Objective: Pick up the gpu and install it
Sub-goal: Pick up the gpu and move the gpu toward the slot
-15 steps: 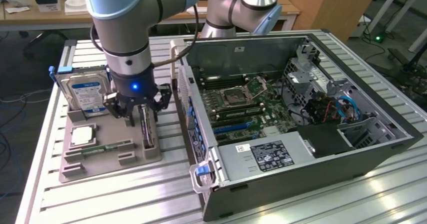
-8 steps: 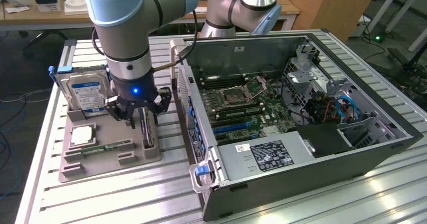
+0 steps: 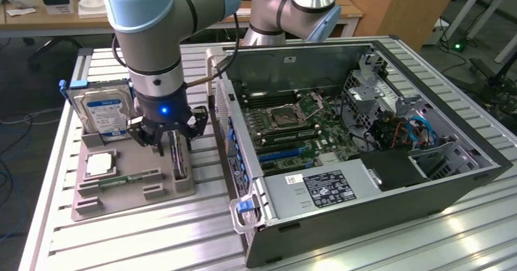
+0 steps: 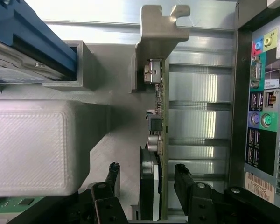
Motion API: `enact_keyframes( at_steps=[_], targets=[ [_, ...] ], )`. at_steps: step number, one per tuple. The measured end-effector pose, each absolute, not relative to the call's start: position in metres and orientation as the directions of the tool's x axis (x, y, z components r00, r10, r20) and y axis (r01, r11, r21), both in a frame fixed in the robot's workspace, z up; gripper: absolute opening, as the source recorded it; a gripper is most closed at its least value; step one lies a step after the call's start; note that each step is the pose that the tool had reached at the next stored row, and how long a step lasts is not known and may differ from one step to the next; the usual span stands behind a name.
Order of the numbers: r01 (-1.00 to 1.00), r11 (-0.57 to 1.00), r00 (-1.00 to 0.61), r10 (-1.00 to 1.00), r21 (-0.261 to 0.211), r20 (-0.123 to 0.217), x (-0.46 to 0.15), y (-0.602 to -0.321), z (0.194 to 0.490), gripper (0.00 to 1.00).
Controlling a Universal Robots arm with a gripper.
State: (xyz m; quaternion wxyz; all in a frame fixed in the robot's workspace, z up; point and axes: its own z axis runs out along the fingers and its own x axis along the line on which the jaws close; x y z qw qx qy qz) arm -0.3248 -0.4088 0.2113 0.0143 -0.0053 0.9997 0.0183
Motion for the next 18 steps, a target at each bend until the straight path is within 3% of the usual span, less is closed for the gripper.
enact_keyframes(
  at_steps=[6, 7, 18],
  targets=[
    [-0.009, 0.999, -1.0, -0.008, 0.036, -0.029, -0.3248, -0.4088, 0.211, 0.58],
    [-0.009, 0.999, -1.0, -0.008, 0.036, -0.029, -0.3248, -0.4088, 0.2109, 0.51],
    [-0.009, 0.999, -1.0, -0.008, 0.036, -0.029, -0.3248, -0.4088, 0.2107, 0.41]
  ],
)
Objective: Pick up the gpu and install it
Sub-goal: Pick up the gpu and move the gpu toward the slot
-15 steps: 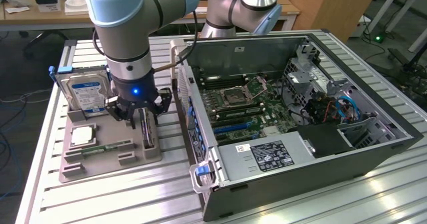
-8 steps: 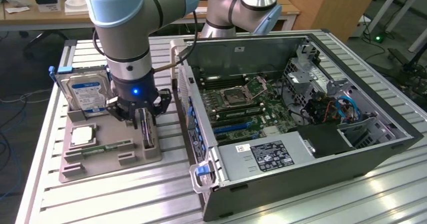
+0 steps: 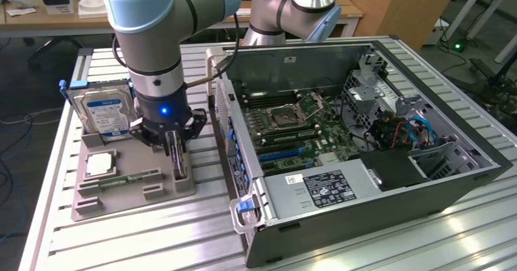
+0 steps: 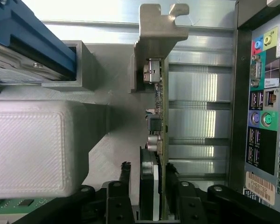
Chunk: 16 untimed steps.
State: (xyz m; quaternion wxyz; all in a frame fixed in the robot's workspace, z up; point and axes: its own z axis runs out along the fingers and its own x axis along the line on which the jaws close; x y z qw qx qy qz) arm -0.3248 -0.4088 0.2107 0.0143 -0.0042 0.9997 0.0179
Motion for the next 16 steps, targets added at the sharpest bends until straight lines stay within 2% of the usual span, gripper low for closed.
enact_keyframes(
  at_steps=[2, 3, 16],
  targets=[
    [-0.009, 0.999, -1.0, -0.008, 0.036, -0.029, -0.3248, -0.4088, 0.2106, 0.41],
    [-0.009, 0.999, -1.0, -0.008, 0.035, -0.029, -0.3248, -0.4088, 0.2106, 0.34],
    [-0.009, 0.999, -1.0, -0.008, 0.035, -0.029, -0.3233, -0.4088, 0.2101, 0.34]
  ],
)
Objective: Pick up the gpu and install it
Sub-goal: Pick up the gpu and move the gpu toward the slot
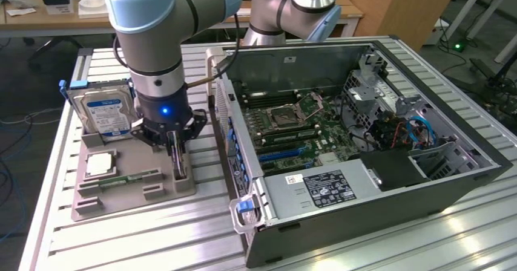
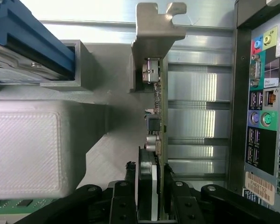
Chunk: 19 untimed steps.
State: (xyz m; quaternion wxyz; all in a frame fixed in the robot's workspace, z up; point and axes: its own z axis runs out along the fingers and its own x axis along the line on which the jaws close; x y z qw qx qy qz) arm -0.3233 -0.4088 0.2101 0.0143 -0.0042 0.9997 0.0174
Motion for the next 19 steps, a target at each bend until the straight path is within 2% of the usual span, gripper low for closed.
enact_keyframes(
  at_steps=[19],
  targets=[
    [-0.009, 0.999, -1.0, -0.008, 0.035, -0.028, -0.3214, -0.4088, 0.2101, 0.34]
  ],
)
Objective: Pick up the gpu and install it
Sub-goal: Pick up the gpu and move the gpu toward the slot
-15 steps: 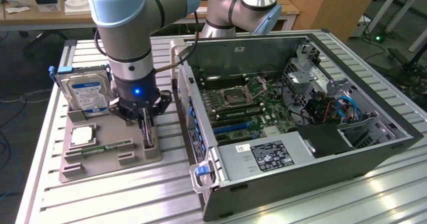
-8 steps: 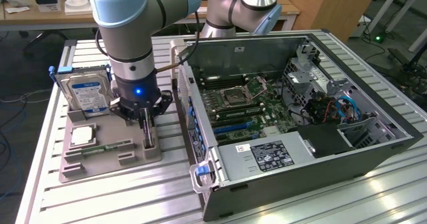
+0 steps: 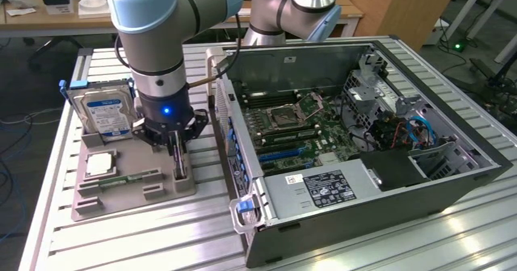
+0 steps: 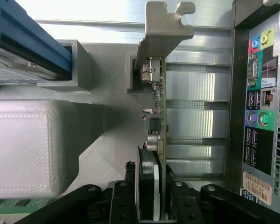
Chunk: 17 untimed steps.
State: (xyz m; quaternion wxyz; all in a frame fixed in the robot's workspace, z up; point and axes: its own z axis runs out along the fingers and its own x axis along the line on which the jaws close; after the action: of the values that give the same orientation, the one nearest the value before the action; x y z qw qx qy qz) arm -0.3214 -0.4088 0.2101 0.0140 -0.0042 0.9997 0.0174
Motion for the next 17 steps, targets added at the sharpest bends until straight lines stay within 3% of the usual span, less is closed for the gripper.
enact_keyframes(
  at_steps=[11, 17],
  targets=[
    [-0.009, 0.999, -1.0, -0.008, 0.035, -0.028, -0.3213, -0.4088, 0.2096, 0.34],
    [-0.009, 0.999, -1.0, -0.008, 0.035, -0.028, -0.3212, -0.4088, 0.2096, 0.28]
  ],
)
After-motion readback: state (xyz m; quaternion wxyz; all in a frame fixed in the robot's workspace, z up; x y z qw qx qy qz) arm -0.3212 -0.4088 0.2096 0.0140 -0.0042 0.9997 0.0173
